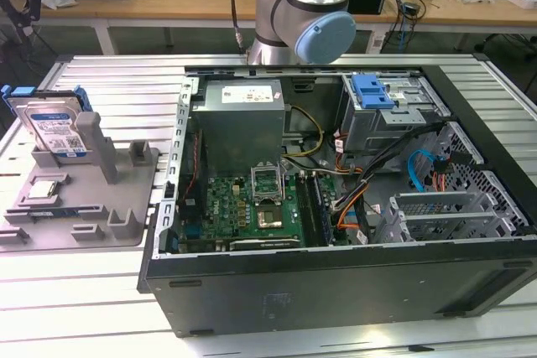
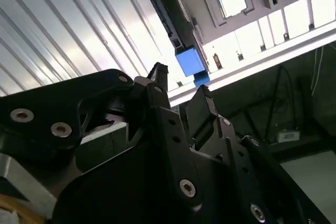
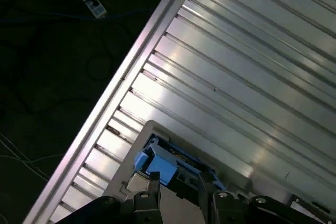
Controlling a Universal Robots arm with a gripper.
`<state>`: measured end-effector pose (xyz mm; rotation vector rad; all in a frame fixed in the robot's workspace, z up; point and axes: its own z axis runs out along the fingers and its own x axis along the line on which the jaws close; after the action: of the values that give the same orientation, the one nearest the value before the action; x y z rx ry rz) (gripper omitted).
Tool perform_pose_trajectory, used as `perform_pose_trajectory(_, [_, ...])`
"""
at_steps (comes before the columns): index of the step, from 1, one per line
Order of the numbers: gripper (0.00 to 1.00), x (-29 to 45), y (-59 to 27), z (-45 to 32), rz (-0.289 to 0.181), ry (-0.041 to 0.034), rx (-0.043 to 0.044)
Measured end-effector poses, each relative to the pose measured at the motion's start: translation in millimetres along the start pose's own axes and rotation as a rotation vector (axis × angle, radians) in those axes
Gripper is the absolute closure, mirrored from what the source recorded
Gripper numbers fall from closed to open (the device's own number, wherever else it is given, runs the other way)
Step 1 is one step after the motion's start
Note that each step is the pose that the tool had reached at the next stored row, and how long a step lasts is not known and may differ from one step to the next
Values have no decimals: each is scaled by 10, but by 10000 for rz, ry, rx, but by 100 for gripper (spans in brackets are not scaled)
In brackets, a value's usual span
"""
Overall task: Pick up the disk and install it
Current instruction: 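Pick up the disk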
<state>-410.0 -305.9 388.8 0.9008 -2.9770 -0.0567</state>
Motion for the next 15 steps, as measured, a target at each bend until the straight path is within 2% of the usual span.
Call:
perform_pose_trajectory(2, [58, 0, 0, 0, -664, 48, 10])
perform_pose_trajectory(11, [58, 0, 0, 3, -2703, 183, 37])
perform_pose_trajectory(15, [58, 1, 0, 4, -3939, 262, 77])
